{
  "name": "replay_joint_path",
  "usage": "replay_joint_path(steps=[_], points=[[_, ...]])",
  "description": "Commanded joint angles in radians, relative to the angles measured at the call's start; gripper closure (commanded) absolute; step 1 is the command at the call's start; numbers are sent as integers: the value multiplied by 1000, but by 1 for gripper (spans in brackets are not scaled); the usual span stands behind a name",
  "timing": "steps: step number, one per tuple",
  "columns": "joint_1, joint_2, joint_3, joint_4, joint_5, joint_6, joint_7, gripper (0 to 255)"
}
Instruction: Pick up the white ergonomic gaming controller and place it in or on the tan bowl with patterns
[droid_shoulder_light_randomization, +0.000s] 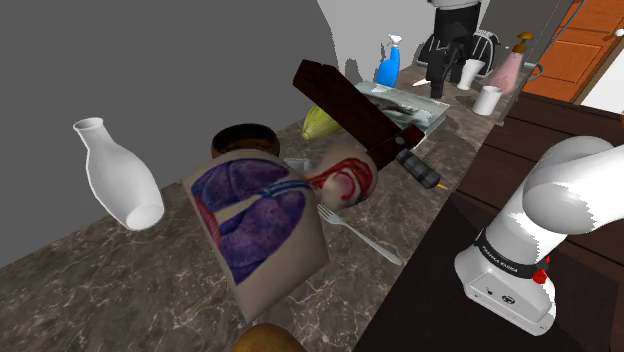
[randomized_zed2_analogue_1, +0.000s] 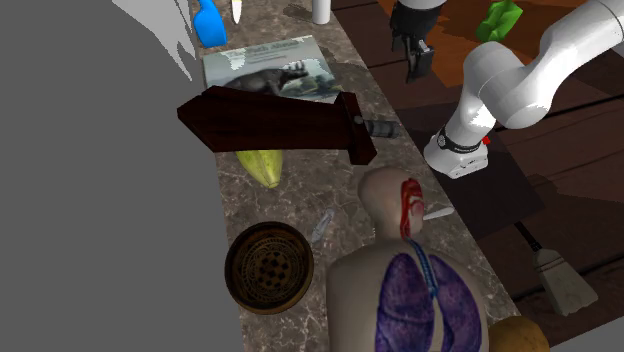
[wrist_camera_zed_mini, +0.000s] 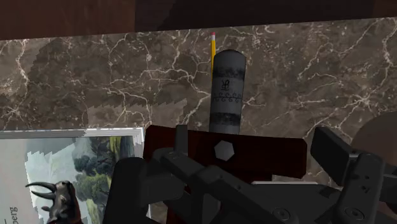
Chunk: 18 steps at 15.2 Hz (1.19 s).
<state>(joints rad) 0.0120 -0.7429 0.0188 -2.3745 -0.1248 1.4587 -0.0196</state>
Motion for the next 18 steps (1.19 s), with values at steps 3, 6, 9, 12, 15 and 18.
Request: replay_joint_path(steps=[3,6,9,12,15,18], points=[[14,44,25,-7,18,50,26,0],[34,117,63,-8,41,125,64,0],[52,198,101,1,58,197,101,0],[68,286,138,22,67,266,139,0],[82,381,175,54,69,328,177,0],[94,480,209,96,61,384,217,0]])
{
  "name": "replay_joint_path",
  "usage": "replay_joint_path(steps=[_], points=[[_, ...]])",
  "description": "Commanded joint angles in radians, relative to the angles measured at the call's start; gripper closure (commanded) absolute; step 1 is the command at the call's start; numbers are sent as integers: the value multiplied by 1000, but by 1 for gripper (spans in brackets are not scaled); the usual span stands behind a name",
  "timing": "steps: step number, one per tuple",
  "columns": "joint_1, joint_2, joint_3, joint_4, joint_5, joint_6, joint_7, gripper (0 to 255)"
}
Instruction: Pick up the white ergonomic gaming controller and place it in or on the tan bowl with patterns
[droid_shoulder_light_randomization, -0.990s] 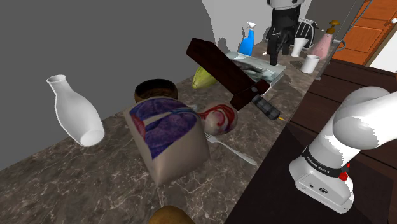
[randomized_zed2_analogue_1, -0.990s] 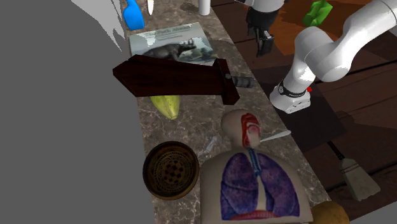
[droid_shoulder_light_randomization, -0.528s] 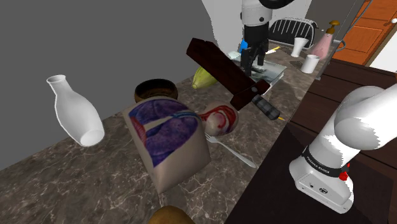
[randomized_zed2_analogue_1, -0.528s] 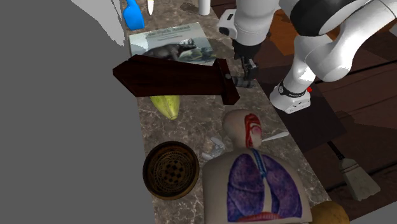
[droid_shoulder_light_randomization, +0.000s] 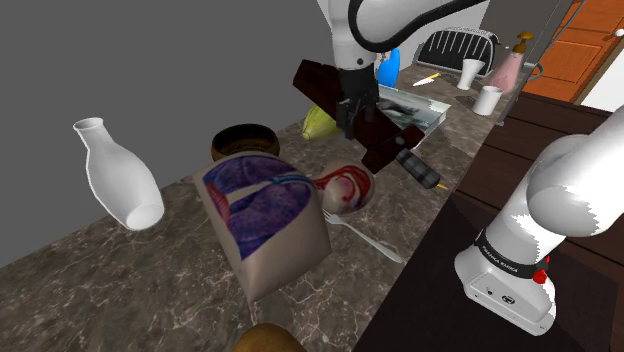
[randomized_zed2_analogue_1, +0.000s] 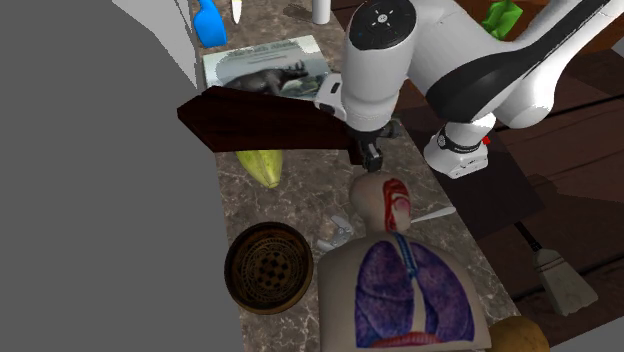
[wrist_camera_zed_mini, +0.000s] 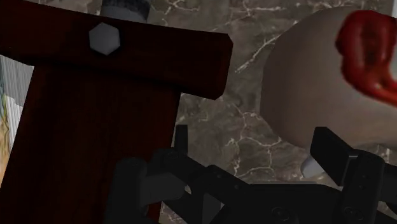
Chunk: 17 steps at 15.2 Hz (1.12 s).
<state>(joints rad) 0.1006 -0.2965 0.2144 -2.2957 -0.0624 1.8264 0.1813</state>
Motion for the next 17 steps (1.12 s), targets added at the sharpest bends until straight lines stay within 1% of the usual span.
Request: replay_joint_path(steps=[1,6,10,11,17], points=[[10,67,24,33,-6,34,30,0],[35,243,72,133,-46,103,102,0],[61,390,100,234,-94,139,161,0],[66,407,101,247,-101,142,167,0],[63,431,95,191,-116,219,177,0]])
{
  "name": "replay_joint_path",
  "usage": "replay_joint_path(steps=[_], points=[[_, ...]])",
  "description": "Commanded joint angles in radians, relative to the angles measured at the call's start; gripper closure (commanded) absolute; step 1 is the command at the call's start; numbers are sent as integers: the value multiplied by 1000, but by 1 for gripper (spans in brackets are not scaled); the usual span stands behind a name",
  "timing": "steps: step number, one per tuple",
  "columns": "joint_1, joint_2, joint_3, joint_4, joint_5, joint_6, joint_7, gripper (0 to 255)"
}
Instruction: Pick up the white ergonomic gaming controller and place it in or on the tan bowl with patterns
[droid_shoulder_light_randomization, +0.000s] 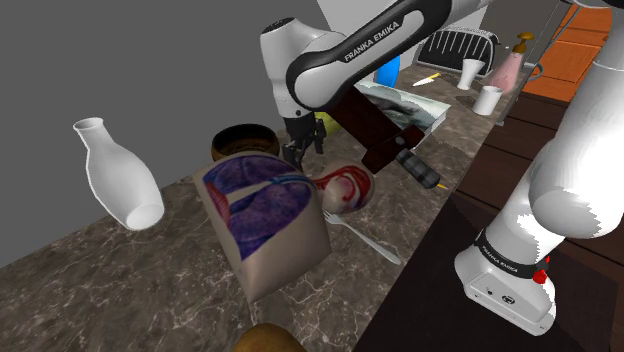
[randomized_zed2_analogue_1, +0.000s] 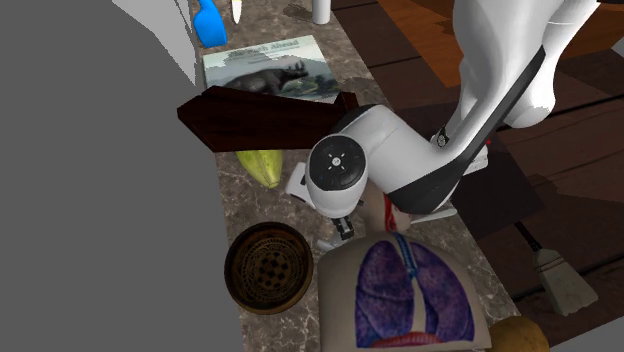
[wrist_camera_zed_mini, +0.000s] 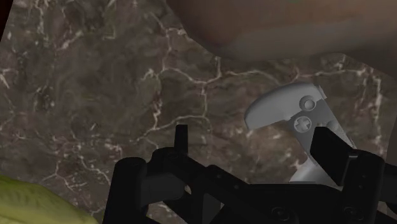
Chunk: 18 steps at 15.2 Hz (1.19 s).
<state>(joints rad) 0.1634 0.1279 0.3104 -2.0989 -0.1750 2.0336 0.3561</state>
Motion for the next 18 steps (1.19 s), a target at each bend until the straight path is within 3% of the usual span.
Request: replay_joint_path(steps=[1,9,10,18], points=[[-1,11,-2,-14,-6,25,4,0],[-1,14,-2,-19,-8,32,6,0],[-1,14,-2,-19,-8,32,6,255],[-1,14,-2,-19,-8,32,6,255]])
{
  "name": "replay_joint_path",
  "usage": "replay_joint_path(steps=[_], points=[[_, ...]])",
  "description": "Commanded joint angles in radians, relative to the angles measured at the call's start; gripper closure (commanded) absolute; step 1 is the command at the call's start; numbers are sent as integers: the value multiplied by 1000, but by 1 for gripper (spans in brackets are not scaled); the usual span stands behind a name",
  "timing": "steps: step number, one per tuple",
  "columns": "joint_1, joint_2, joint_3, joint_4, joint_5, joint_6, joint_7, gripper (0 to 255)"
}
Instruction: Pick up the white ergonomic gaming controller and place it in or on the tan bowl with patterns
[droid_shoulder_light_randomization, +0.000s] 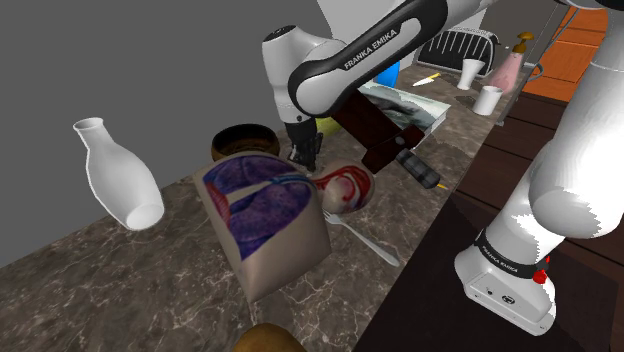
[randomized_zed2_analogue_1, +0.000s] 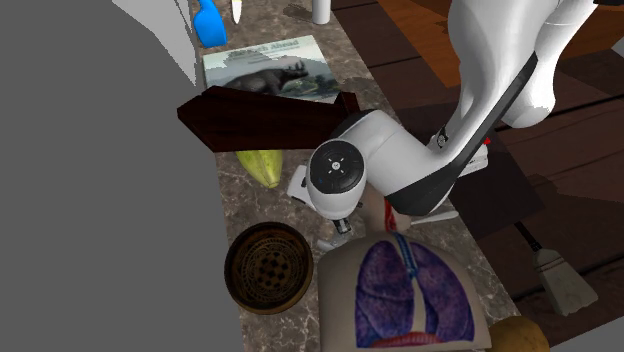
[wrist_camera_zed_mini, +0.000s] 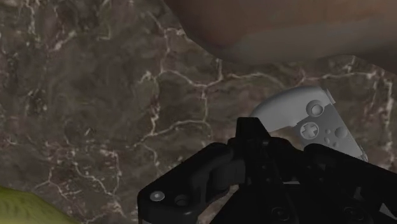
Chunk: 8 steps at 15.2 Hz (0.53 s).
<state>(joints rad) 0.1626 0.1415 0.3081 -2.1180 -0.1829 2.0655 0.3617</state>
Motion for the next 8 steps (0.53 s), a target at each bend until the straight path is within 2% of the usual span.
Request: replay_joint_path(steps=[1,2,4,6,7,8], points=[[0,0,0,0,0,0,0,255],[0,0,0,0,0,0,0,0],[-21,-36,34,-66,71,139,-308,0],[-40,-75,67,-130,197,252,-659,0],[-43,-84,74,-144,232,271,-743,0],[-41,-75,73,-148,228,284,-740,0]])
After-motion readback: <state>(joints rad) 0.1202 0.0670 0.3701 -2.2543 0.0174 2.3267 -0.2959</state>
